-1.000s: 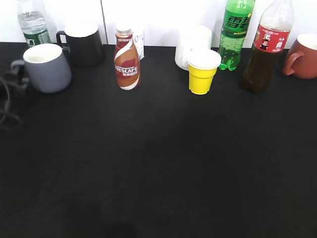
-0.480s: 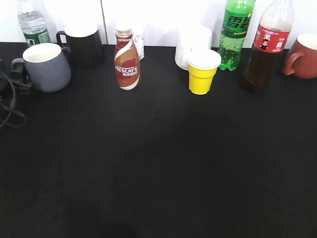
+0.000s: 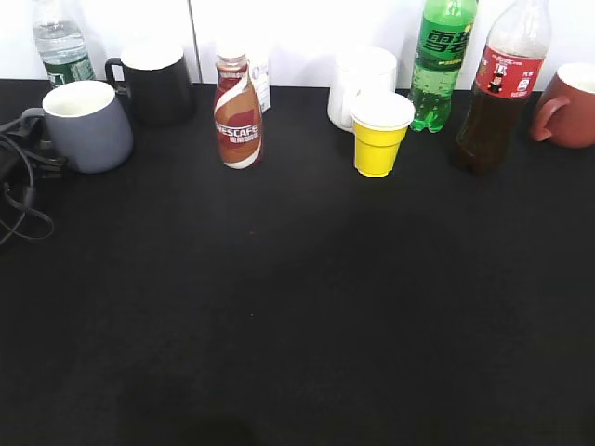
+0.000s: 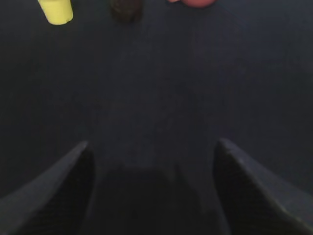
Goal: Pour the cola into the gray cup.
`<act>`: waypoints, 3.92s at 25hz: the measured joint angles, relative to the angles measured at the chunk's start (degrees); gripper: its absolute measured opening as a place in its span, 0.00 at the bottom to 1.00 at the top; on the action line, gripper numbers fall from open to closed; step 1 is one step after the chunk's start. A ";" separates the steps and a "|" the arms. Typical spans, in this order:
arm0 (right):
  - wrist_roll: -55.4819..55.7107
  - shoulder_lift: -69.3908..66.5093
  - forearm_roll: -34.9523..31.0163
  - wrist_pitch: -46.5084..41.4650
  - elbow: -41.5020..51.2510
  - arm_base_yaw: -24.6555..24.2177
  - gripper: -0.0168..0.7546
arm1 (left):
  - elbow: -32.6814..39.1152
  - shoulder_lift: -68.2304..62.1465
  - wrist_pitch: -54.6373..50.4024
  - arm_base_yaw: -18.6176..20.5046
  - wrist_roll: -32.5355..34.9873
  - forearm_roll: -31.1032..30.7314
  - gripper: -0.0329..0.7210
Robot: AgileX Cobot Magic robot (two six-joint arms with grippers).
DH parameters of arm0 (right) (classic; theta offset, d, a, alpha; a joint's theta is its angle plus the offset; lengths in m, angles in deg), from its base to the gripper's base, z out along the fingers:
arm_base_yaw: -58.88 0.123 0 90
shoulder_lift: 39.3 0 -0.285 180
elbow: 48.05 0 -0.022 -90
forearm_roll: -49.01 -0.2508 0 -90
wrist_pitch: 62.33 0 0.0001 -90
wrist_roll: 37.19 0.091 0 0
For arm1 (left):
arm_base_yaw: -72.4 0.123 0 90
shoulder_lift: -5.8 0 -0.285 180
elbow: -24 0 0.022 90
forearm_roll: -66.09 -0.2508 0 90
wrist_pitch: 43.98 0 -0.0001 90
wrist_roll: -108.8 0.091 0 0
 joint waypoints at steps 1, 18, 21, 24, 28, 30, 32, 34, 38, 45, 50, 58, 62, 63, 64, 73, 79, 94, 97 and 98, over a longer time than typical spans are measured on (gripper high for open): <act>0.00 0.00 0.00 0.30 0.00 0.00 0.77 | 0.00 0.00 0.00 0.00 -0.05 0.00 0.12; 0.00 -25.87 -5.81 50.19 -1.72 0.00 0.77 | 0.42 12.59 -18.75 0.17 0.43 -3.34 0.11; 0.00 -26.09 -4.49 50.83 -1.72 0.00 0.77 | 0.42 13.03 -18.40 0.17 -3.10 -7.42 0.11; 0.00 -29.94 -4.29 58.34 -1.72 0.00 0.77 | 0.42 20.44 -22.23 0.17 -7.18 -12.85 0.11; 0.00 -33.42 -2.29 65.35 -1.72 0.00 0.77 | 1.10 35.70 -30.75 0.17 -17.62 -22.20 0.11; 0.00 -39.34 2.92 74.76 -0.96 0.47 0.77 | 2.74 43.42 -33.17 0.17 -21.35 -25.96 0.11; 0.99 -46.91 9.03 86.66 1.65 2.75 0.77 | 5.14 49.90 -35.31 0.17 -21.73 -26.36 0.11; 3.61 -54.69 12.53 93.72 2.17 4.70 0.77 | 6.21 55.26 -37.67 0.17 -23.19 -26.55 0.11; 5.45 -66.77 11.76 110.96 8.93 4.98 0.77 | 6.21 60.39 -38.47 0.17 -25.03 -26.60 0.11; 2.17 -87.60 5.94 128.91 20.27 4.98 0.77 | 6.21 60.48 -38.98 0.17 -26.47 -28.41 0.11; 5.29 -93.52 13.38 129.25 17.65 4.98 0.77 | 6.21 60.48 -38.88 0.17 -26.56 -29.52 0.11; 8.34 -100.43 13.57 129.49 6.85 4.98 0.77 | 6.21 60.48 -38.45 0.17 -26.56 -29.63 0.11; 10.20 -107.89 17.36 129.49 0.37 4.98 0.77 | 6.21 60.48 -38.45 0.17 -26.56 -29.74 0.11; 10.33 -108.85 17.45 129.49 -0.90 4.98 0.77 | 6.21 60.48 -38.34 0.17 -26.56 -29.74 0.11; 10.46 -109.36 17.58 129.49 -2.06 4.98 0.77 | 6.21 60.48 -38.10 0.17 -26.56 -29.74 0.11; 10.52 -114.52 17.55 129.44 -9.77 4.98 0.77 | 6.21 60.48 -37.54 0.17 -26.58 -29.91 0.11; 10.65 -114.56 17.18 128.74 -13.00 4.98 0.77 | 6.21 60.48 -36.03 0.17 -26.58 -29.97 0.11; 11.66 -115.04 17.12 126.36 -14.40 4.98 0.77 | 6.21 60.48 -35.07 0.17 -26.58 -29.97 0.11; 13.54 -115.04 17.12 126.12 -14.40 4.98 0.77 | 6.21 60.48 -35.07 0.17 -26.58 -29.97 0.11; 13.71 -115.04 17.12 126.12 -14.40 4.98 0.77 | 6.21 60.48 -35.07 0.17 -26.58 -29.97 0.11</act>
